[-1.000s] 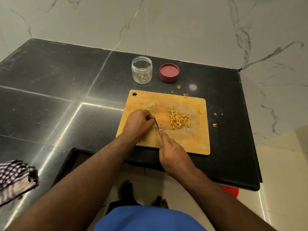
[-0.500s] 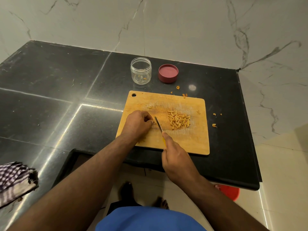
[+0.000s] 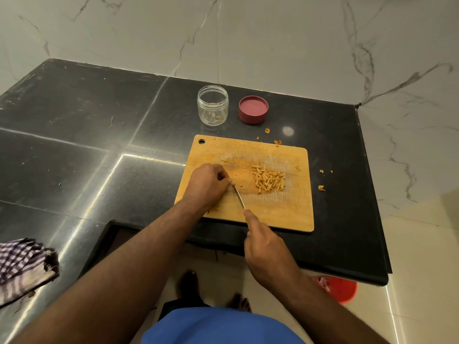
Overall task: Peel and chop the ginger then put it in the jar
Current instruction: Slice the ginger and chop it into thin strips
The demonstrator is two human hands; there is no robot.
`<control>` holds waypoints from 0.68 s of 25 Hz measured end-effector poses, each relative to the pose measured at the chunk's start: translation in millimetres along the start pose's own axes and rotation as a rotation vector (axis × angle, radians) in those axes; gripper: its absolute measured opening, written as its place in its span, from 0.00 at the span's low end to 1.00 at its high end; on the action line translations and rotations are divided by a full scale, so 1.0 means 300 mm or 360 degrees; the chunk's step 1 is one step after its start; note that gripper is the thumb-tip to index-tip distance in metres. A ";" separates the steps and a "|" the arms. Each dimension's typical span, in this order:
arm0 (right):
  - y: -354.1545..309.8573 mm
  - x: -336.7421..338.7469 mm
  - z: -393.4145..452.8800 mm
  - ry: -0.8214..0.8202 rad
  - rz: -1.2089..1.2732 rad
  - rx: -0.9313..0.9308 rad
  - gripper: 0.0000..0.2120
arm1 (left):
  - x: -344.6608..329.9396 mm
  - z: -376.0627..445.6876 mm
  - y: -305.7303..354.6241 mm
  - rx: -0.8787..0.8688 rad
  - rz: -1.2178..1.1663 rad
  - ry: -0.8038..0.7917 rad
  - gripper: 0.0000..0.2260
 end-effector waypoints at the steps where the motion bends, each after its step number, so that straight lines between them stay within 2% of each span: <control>1: 0.003 0.017 -0.009 0.0034 0.0041 -0.0025 0.25 | -0.002 0.001 -0.002 -0.0001 0.0002 -0.0021 0.04; 6: -0.046 0.020 0.048 0.0109 0.0007 0.0125 0.25 | -0.006 0.010 -0.005 0.0028 0.0024 -0.0058 0.04; 12: -0.040 -0.050 0.105 -0.0045 -0.0060 0.0045 0.27 | 0.004 0.010 0.003 0.0013 0.0057 -0.0044 0.02; 17: -0.010 -0.036 0.038 -0.0060 -0.0076 0.0021 0.27 | 0.002 0.008 0.004 0.0036 0.0039 -0.0037 0.02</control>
Point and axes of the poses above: each hand's wrist, its own z-axis towards the middle knuckle, its own x-axis out of the back of the hand, y = z × x, the point moved 9 cm from there along z, towards the middle knuckle, and after that the axes turned 14 degrees about y, right-handed, at the moved point
